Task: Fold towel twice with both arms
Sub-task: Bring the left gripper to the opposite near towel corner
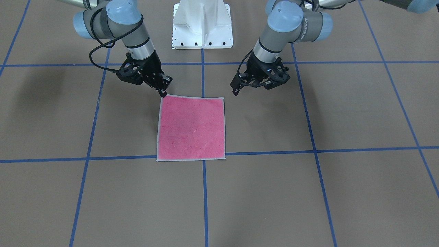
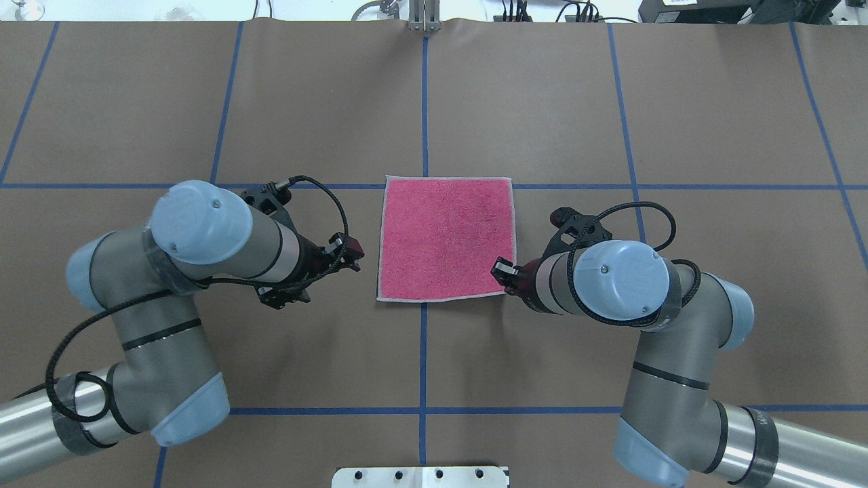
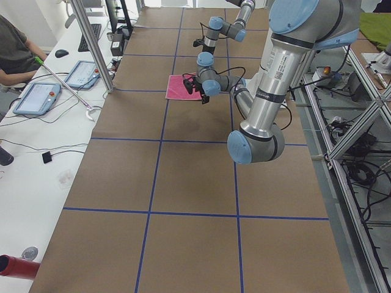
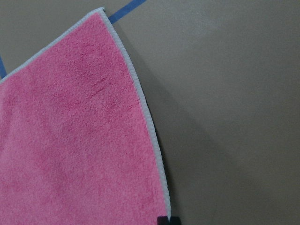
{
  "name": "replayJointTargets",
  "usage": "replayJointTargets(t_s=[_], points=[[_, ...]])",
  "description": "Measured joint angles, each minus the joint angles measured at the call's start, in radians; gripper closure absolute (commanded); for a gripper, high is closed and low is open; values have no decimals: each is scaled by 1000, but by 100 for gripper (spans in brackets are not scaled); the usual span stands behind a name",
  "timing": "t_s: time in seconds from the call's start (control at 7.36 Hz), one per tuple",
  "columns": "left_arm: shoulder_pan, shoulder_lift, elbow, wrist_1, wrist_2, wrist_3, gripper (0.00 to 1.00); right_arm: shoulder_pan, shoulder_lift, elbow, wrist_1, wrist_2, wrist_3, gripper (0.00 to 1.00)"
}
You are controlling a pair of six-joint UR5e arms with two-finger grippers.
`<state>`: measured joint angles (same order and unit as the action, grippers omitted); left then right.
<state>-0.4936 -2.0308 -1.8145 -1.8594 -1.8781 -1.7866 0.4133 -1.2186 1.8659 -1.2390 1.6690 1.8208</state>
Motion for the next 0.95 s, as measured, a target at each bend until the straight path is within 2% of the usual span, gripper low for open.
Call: replayJointTargets(t_s=[0.41,0.95], points=[[53,-74,84,-16,49,-6,24,-1,1,-2,0,0,0,100],[71,-85,131,-79,71,-8,28,0,1,1,-1,20,0,100]])
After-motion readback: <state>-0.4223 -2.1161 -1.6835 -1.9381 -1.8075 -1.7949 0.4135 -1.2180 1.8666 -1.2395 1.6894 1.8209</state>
